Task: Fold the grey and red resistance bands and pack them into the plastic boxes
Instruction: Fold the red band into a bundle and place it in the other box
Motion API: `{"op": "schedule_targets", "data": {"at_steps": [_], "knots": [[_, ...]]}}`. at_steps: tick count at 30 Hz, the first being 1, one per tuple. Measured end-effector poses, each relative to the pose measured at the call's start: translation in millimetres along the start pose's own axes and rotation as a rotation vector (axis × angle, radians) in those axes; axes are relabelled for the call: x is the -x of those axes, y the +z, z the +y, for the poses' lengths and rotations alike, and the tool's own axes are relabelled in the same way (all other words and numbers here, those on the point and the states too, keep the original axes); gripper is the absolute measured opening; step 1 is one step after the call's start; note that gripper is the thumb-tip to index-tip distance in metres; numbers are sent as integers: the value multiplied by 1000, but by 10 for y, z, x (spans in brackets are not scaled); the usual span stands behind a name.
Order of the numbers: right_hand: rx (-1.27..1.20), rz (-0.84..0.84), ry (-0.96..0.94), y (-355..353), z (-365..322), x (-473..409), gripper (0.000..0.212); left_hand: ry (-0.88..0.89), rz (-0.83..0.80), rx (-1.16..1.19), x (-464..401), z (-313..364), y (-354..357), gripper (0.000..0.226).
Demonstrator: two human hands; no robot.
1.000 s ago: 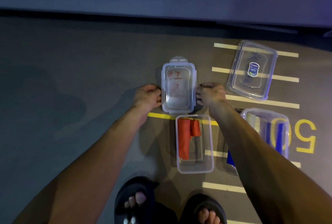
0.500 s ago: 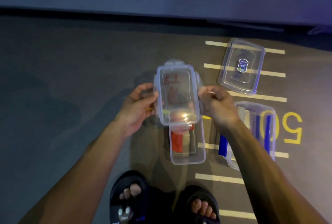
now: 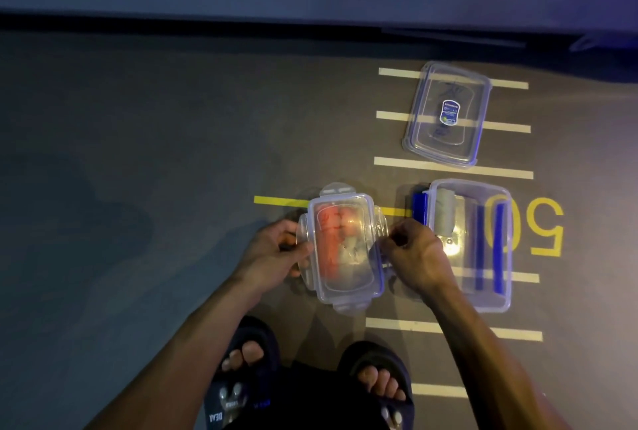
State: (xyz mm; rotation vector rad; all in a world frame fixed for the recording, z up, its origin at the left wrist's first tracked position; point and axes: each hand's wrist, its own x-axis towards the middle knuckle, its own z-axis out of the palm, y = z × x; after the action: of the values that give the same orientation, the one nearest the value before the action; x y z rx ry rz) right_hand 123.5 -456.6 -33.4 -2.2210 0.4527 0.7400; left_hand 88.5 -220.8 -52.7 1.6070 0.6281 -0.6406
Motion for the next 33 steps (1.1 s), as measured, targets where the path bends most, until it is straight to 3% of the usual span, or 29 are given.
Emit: {"op": "schedule_targets", "data": {"at_steps": [6, 14, 20, 26, 29, 33], "knots": [[-26, -16, -4, 18, -23, -37, 3, -32, -34, 1, -33, 68, -22, 11], [-248, -51, 17, 6, -79, -11, 11, -40, -7, -69, -33, 168, 35, 5], [-184, -41, 64, -3, -119, -86, 11, -52, 2, -77, -32, 183, 50, 7], [-246, 38, 36, -14, -107, -103, 31, 3, 137, -102, -52, 188, 88, 35], [-150, 125, 51, 83, -77, -116, 22, 59, 202, -109, -56, 133, 120, 30], [-165, 71, 76, 127, -36, -144, 10, 79, 210, -147, -60, 84, 147, 25]]}}
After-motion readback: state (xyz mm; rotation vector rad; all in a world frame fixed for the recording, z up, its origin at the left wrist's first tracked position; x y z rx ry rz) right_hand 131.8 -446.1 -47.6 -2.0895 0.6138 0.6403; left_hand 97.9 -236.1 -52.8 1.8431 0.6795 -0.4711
